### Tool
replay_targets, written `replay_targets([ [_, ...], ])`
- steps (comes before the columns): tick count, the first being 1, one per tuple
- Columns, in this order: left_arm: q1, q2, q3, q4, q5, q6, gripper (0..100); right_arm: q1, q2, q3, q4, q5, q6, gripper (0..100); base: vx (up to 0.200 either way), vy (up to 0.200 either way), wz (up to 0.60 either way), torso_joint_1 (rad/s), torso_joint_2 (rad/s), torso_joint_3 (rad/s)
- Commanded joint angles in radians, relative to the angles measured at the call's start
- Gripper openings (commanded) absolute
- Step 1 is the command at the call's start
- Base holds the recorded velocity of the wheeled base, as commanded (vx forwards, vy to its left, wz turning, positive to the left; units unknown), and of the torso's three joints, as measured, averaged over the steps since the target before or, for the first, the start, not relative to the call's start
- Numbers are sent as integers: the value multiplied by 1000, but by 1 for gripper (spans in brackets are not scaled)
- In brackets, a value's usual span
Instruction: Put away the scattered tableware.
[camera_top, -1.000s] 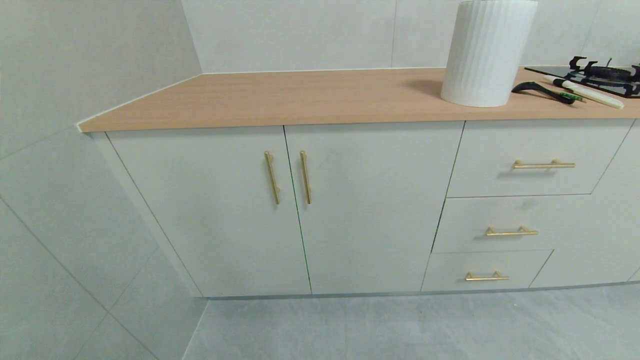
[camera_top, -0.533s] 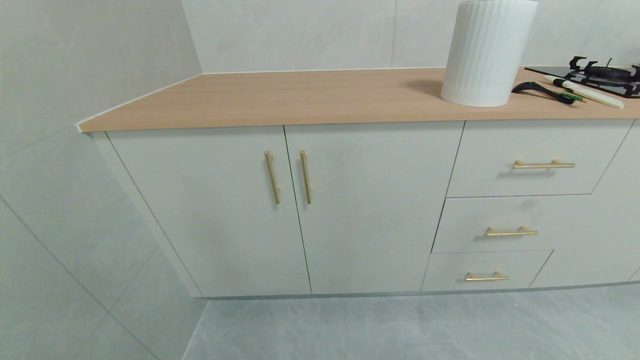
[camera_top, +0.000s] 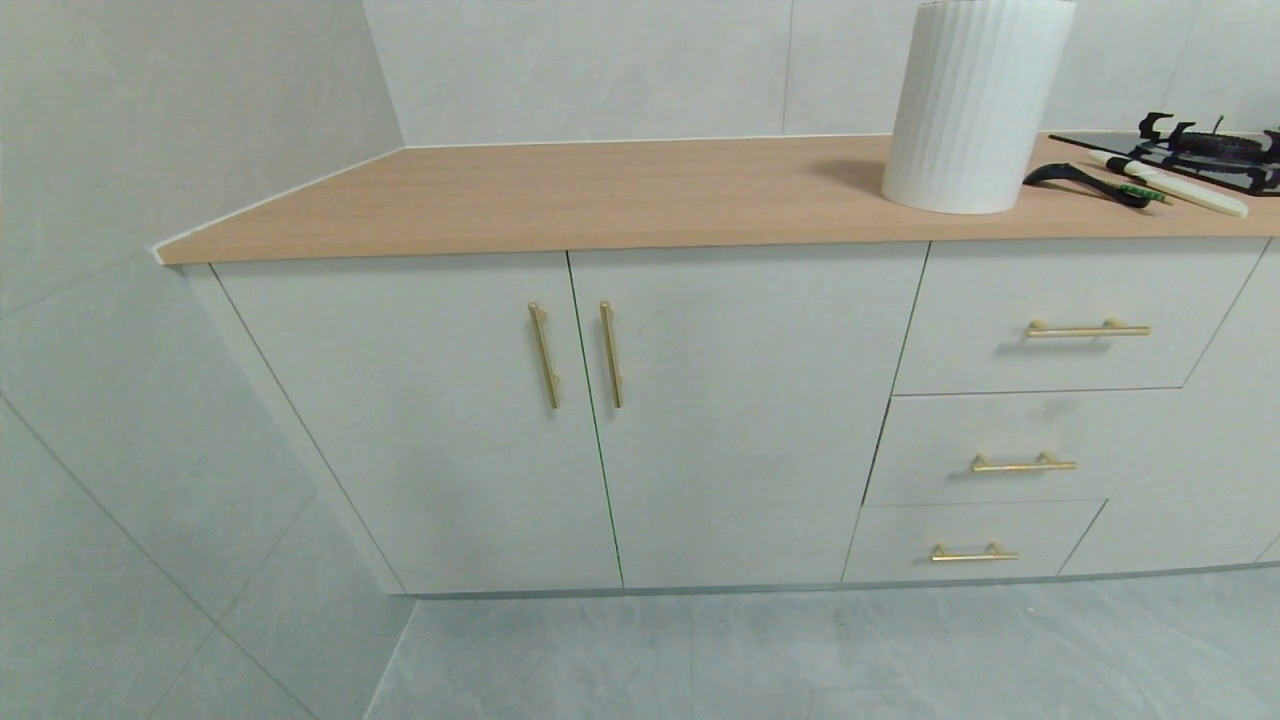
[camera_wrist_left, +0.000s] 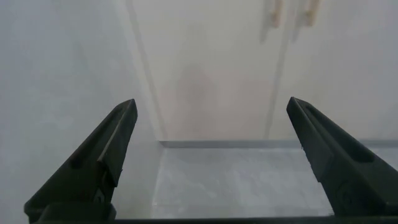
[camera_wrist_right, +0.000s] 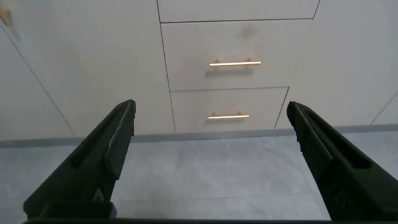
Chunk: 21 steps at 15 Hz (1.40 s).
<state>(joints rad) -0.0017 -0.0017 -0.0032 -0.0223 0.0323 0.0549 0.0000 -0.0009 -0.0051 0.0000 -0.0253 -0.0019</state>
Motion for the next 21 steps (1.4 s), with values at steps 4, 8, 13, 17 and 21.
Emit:
replay_targets([
  [4,0,3,3,21,-28,-24,100,2,2,4,3,18,-21,100,0,0,0,0,0,0],
  [8,0,2,3,22,-32,-41,100,2,2,4,3,18,-20,100,0,0,0,0,0,0],
  [13,0,3,3,22,-32,-52,100,2,2,4,3,19,-21,100,0,0,0,0,0,0],
  [17,0,2,3,22,-31,-55,100,2,2,2,3,19,-16,100,0,0,0,0,0,0],
  [21,0,3,3,22,-31,-56,100,2,2,2,3,19,-16,100,0,-200,0,2,5,4],
])
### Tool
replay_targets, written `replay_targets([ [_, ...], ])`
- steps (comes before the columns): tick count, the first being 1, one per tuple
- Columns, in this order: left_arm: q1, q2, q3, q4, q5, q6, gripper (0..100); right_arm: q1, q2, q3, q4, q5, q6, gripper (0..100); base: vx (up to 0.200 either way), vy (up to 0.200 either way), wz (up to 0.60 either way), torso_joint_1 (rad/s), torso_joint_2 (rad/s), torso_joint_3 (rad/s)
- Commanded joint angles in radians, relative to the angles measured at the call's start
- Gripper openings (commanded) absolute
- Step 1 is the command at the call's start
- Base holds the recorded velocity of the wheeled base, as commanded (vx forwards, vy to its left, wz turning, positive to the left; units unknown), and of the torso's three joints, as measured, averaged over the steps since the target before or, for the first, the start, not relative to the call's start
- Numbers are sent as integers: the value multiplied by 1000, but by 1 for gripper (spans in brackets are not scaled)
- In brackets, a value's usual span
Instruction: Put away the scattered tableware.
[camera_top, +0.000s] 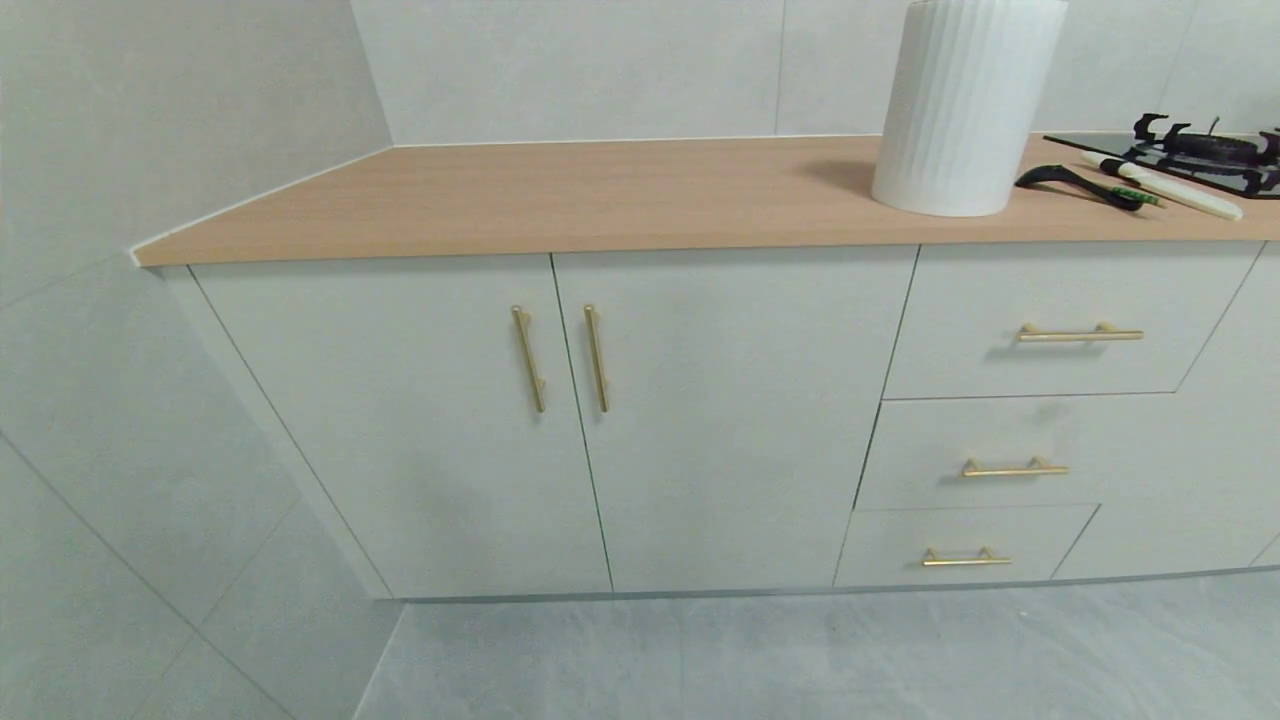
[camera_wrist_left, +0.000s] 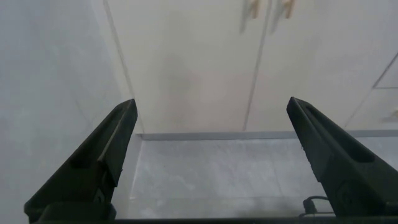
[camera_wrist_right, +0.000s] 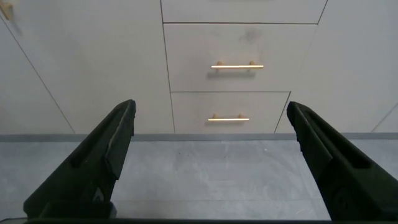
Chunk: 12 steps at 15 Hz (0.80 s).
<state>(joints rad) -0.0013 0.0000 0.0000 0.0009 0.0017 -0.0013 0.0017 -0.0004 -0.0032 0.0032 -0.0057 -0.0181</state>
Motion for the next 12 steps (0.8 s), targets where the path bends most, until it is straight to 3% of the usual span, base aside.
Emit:
replay_targets([
  [1,0,0,0,-1,0,0,100,0,2,0,0,0,0,100,0,-200,0,2,-2,2],
  [12,0,2,0,-1,0,0,100,0,2,0,0,0,0,100,0,-200,0,2,3,2],
])
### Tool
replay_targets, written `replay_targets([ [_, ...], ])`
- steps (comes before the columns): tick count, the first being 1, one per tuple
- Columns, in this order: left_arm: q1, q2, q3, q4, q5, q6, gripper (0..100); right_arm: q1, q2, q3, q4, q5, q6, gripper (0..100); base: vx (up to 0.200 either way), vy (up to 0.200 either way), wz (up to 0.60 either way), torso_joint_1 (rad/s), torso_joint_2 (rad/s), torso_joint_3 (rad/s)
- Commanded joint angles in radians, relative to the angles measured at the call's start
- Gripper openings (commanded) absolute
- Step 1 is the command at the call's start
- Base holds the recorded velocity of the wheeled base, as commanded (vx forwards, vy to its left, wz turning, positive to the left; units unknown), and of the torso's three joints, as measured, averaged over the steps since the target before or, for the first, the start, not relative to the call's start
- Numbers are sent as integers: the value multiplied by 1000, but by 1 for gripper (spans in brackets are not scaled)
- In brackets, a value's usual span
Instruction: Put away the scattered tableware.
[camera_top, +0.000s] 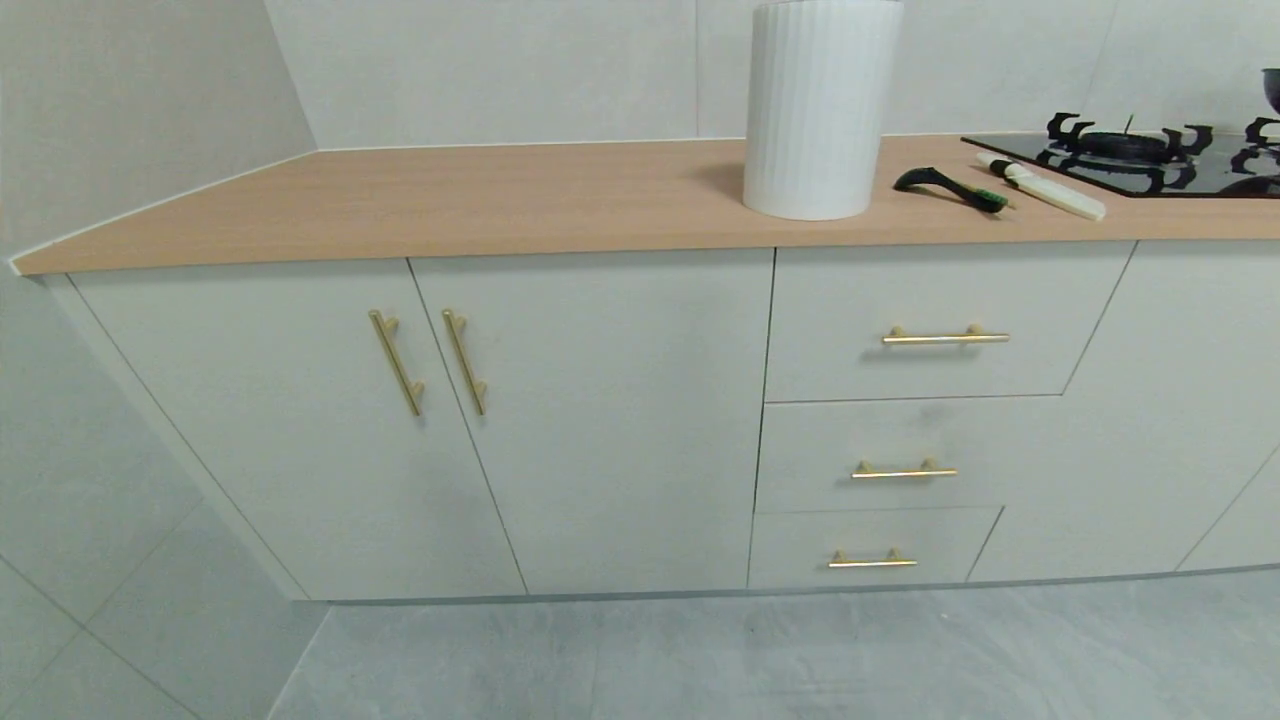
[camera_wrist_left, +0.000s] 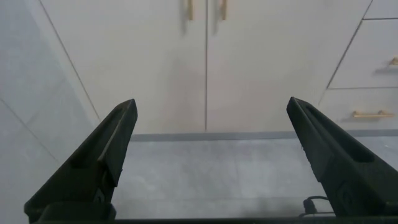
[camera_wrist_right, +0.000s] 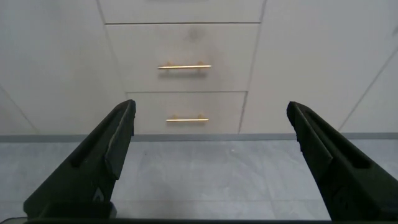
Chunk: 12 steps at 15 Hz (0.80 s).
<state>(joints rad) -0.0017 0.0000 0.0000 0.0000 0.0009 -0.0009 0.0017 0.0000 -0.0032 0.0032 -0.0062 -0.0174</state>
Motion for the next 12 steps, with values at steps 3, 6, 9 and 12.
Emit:
replay_targets([
  [3,0,2,0,0,1,-1,100,0,2,0,0,6,-1,100,0,0,0,0,0,0],
  [6,0,2,0,0,1,-1,100,0,2,0,0,9,-1,100,0,0,0,0,0,0],
  [9,0,0,0,0,1,-1,100,0,2,0,0,11,-1,100,0,0,0,0,0,0],
  [12,0,0,0,0,1,1,100,0,2,0,0,11,-2,100,200,0,0,-1,1,2],
])
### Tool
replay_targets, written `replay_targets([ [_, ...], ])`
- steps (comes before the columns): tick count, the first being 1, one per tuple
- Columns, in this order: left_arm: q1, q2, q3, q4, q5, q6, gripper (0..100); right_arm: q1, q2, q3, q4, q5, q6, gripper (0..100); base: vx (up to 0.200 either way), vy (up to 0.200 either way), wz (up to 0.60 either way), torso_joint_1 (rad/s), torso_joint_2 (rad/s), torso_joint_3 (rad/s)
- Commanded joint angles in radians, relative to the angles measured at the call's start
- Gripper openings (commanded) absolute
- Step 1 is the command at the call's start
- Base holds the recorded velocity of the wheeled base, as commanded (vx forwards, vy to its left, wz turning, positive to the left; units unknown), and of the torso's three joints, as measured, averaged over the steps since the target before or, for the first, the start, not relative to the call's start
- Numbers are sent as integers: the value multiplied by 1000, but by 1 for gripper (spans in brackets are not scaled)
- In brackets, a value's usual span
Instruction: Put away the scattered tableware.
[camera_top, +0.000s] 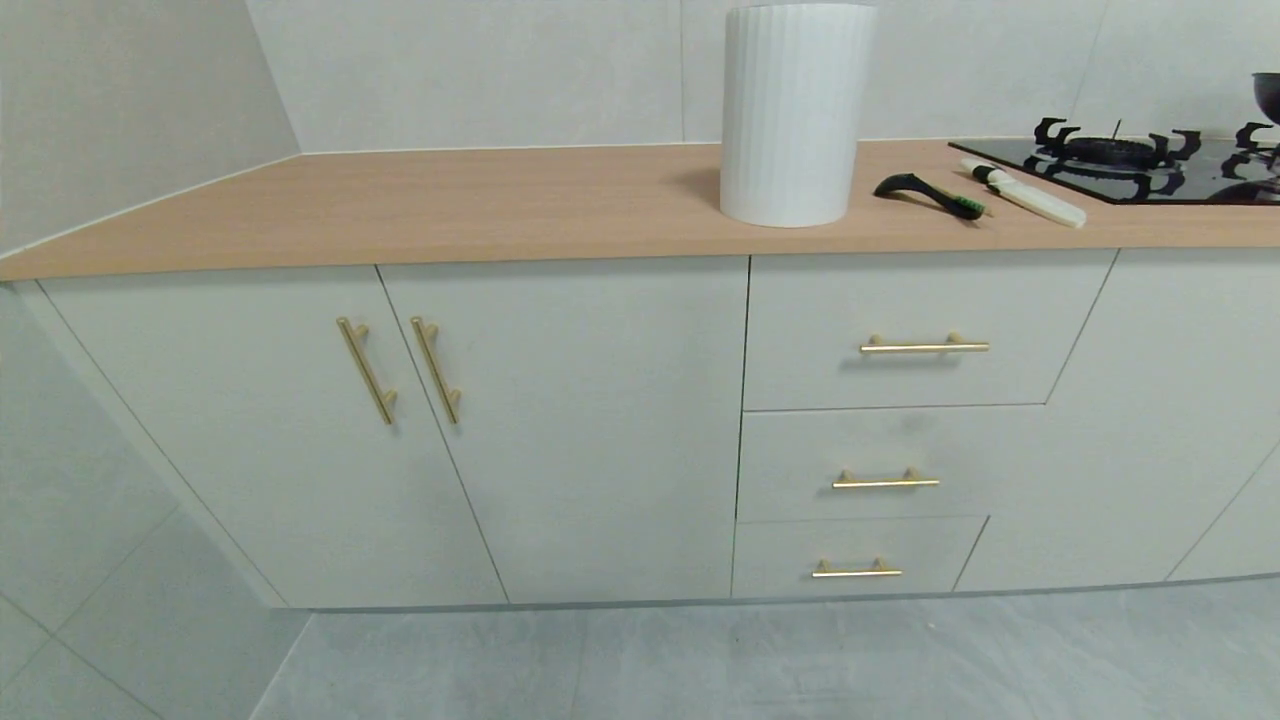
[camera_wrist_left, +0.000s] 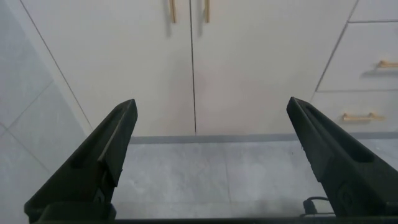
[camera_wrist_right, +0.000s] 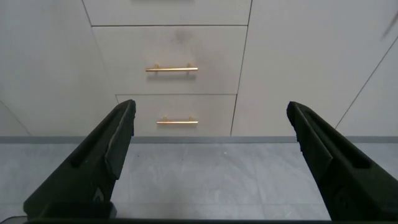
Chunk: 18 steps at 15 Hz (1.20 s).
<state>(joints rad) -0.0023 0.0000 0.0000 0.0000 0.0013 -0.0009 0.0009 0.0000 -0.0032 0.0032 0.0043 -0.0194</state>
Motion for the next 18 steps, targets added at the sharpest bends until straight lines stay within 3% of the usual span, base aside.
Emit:
replay_targets([
  [1,1,2,0,0,0,-1,100,1,2,0,0,0,-1,100,200,0,0,7,2,2],
  [3,1,2,0,0,0,-1,100,1,2,0,0,0,-1,100,200,0,0,2,0,2],
  [16,1,0,0,-2,0,1,100,1,2,-4,-6,0,-7,100,0,0,0,0,0,0],
  [17,1,0,0,0,0,1,100,1,0,-18,-15,3,-2,100,0,0,0,0,0,0],
  [18,1,0,0,0,0,1,100,7,29,-138,-19,19,21,100,0,0,0,0,0,0],
])
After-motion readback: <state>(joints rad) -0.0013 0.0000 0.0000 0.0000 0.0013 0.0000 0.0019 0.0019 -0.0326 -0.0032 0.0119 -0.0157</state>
